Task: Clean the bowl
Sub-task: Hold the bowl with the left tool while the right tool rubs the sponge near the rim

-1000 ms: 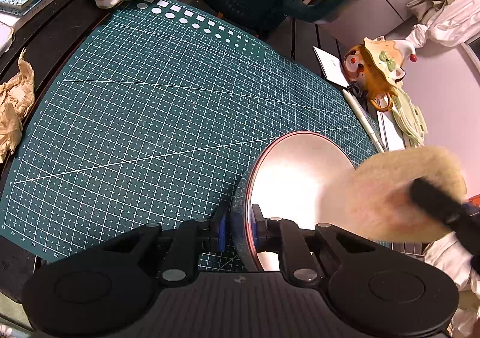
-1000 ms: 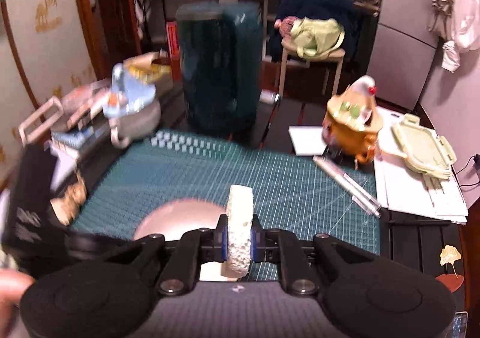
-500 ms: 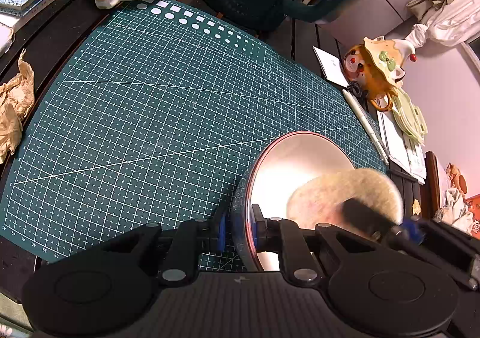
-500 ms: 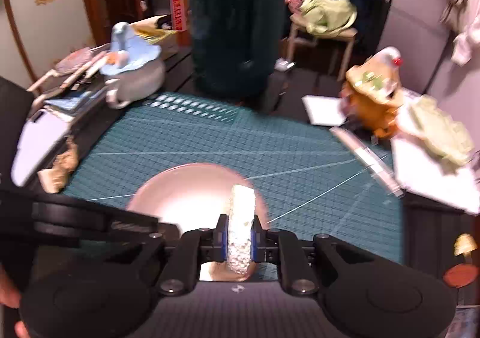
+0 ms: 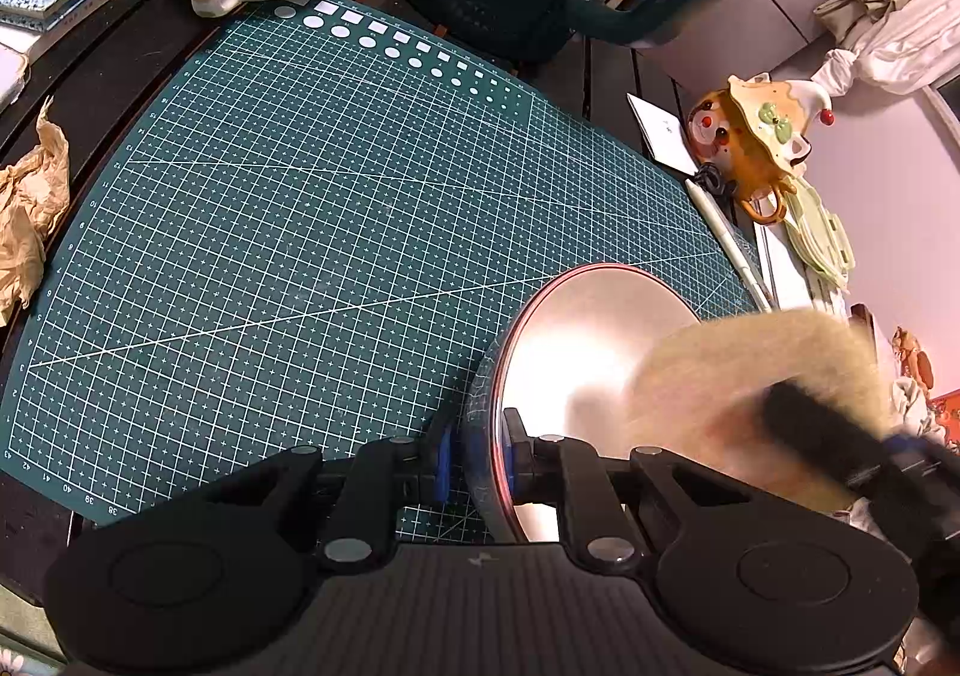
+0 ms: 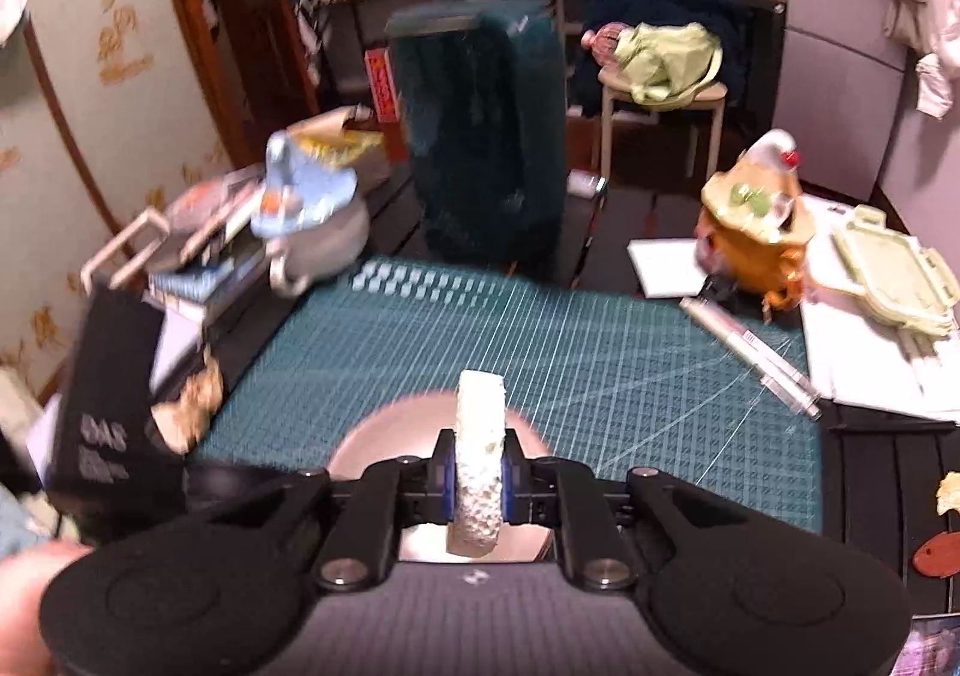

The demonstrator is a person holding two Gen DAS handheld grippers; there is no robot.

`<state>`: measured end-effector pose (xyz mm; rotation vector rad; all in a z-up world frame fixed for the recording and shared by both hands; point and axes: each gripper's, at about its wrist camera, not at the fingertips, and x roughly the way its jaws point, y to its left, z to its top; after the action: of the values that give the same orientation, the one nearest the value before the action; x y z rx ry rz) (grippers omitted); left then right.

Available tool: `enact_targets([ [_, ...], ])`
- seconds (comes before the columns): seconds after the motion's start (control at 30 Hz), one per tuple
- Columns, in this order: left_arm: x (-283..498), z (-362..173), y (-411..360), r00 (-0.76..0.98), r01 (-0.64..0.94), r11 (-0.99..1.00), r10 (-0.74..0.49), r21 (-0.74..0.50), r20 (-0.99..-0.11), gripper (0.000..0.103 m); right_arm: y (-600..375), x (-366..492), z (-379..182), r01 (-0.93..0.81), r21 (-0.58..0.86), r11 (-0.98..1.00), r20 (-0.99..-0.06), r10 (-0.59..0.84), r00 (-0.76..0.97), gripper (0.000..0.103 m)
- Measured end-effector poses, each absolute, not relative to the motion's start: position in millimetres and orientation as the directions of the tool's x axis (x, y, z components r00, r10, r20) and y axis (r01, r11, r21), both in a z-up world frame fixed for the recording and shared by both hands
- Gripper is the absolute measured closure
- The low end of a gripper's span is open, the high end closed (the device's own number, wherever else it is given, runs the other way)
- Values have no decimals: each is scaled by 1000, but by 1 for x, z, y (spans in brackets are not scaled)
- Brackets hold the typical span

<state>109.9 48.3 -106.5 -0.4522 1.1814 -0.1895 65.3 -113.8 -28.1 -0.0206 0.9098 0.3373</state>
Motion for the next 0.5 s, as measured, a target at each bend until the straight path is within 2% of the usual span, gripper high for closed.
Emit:
enact_targets([
  [0.1, 109, -106, 48, 376, -93, 894, -375, -437, -847, 89, -107, 71, -44, -301, 123, 946, -806, 272, 525, 91],
  [0.27, 111, -109, 51, 377, -93, 894, -376, -438, -847, 89, -102, 65, -45, -284, -47, 958, -796, 135, 589, 90],
  [0.33, 111, -111, 52, 377, -94, 893, -377, -439, -846, 89, -106, 59, -32, -270, -107, 957, -764, 95, 638, 90],
  [0.5, 113, -113, 54, 377, -94, 894, -375, -438, -847, 89, -125, 52, 2, -243, -54, 969, -702, 136, 699, 90],
])
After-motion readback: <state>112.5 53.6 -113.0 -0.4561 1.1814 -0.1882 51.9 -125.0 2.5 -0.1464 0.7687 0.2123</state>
